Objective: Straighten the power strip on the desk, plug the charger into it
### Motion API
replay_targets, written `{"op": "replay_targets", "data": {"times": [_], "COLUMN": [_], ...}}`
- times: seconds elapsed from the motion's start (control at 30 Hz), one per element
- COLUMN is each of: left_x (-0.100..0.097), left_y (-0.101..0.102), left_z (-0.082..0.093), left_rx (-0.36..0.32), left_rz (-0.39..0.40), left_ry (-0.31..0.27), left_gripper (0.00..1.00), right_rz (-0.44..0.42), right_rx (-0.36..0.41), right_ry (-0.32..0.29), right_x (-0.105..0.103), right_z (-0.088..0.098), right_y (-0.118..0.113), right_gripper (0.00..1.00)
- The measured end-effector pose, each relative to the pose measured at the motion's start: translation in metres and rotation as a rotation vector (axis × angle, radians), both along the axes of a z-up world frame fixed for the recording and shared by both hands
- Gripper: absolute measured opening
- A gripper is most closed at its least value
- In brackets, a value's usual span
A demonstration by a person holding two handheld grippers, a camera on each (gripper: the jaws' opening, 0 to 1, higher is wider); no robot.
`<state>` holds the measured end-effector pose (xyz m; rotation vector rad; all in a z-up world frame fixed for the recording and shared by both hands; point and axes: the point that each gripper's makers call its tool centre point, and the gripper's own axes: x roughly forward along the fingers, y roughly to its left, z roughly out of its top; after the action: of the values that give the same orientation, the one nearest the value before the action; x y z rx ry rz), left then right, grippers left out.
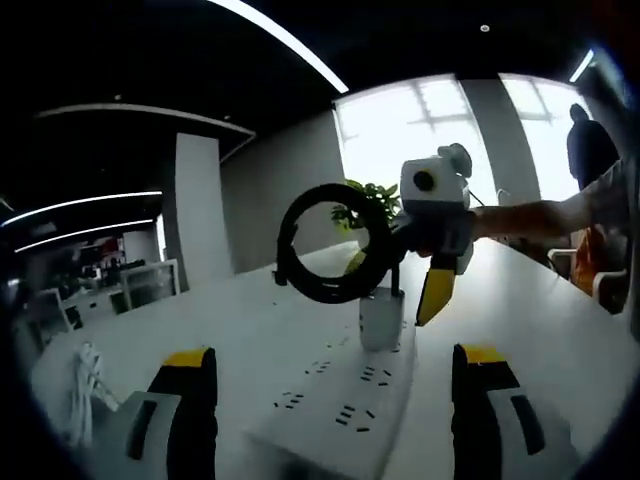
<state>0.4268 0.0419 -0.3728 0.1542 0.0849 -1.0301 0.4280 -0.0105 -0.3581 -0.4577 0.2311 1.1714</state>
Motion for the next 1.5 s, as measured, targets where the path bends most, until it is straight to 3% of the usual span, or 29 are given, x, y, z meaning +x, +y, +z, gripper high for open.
{"op": "replay_targets", "data": {"times": [0.1, 0.2, 0.43, 0.5, 0.77, 0.97, 1.13, 1.33, 1.5], "left_x": [-0.002, -0.003, -0.005, -0.005, -0.007, -0.003, 0.0, 0.006, 0.016], "left_y": [-0.001, -0.001, -0.004, -0.005, -0.004, -0.009, -0.011, -0.01, -0.006], "left_z": [-0.001, -0.002, -0.005, -0.005, -0.003, -0.009, -0.023, -0.027, -0.034], "left_rx": [0.007, 0.013, 0.017, 0.021, 0.018, 0.021, 0.107, 0.169, 0.283], "left_rz": [-0.005, -0.006, -0.009, -0.007, -0.009, -0.01, -0.022, -0.033, -0.048], "left_ry": [-0.001, -0.002, 0.001, -0.003, -0.011, -0.007, 0.01, 0.04, 0.108], "left_gripper": [0.99, 0.99, 0.99, 0.99, 0.99, 0.99, 0.99, 0.99, 0.99], "right_rz": [0.017, 0.037, 0.048, 0.05, 0.049, 0.039, 0.039, 0.038, 0.04], "right_rx": [-0.032, -0.092, -0.134, -0.15, -0.209, -0.312, -0.377, -0.374, -0.378], "right_ry": [0.044, 0.045, 0.061, 0.049, 0.06, 0.0, -0.04, -0.029, -0.025], "right_x": [-0.003, -0.005, -0.006, -0.004, -0.011, -0.02, -0.025, -0.024, -0.024], "right_z": [-0.005, -0.011, -0.01, -0.011, -0.013, -0.017, -0.02, -0.02, -0.021], "right_y": [-0.001, -0.002, 0.002, 0.001, -0.002, -0.004, -0.003, -0.004, -0.004], "right_gripper": [0.43, 0.4, 0.32, 0.27, 0.26, 0.25, 0.24, 0.24, 0.24]}}
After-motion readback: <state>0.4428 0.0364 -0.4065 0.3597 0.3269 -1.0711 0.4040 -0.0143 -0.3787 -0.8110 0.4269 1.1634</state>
